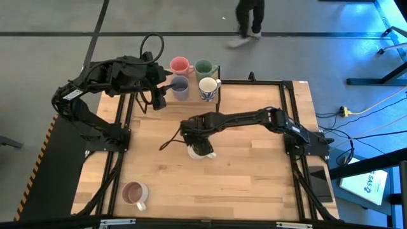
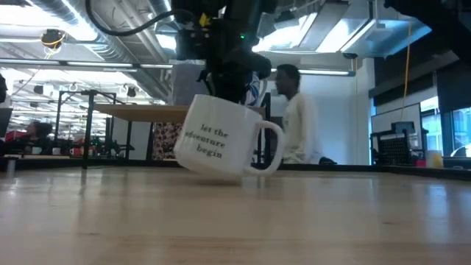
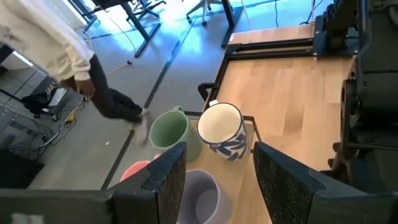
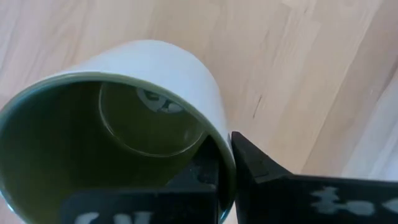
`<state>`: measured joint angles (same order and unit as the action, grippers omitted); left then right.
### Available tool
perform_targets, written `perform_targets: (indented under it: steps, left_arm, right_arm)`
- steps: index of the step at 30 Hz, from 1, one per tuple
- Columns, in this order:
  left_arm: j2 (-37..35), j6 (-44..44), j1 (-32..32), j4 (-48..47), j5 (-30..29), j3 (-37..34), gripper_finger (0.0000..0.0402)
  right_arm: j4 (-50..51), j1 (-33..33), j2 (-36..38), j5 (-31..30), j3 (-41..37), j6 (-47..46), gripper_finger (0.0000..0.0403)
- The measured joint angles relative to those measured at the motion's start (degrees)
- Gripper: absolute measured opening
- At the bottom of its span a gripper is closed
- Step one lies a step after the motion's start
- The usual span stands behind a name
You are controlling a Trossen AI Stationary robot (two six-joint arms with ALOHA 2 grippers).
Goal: Place coffee mugs
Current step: Put the white green mug on the shelf
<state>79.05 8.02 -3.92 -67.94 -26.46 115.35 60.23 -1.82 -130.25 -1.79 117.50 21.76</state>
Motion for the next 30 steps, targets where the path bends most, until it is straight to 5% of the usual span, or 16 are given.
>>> perform_targets:
  steps: [7,17,24,30]
  left_arm:
    - [0.0,0.0,0.0,-0.5,0.0,0.0,0.0181]
    - [0.0,0.1,0.0,-0.5,0.0,0.0,0.0181]
    - [0.0,0.1,0.0,-2.2,0.0,0.0,0.0181]
    - [0.0,0.0,0.0,-8.4,2.9,0.0,0.0181]
  right_arm:
    - [-1.9,0.0,-0.3,-0.1,-0.3,0.4,0.0006]
    - [-2.8,0.0,-0.3,1.0,-0.3,2.2,0.0066]
    - [-4.1,0.1,-0.3,3.6,1.2,3.8,0.0159]
    - [5.6,0.0,-0.3,2.1,13.5,4.3,0.0219]
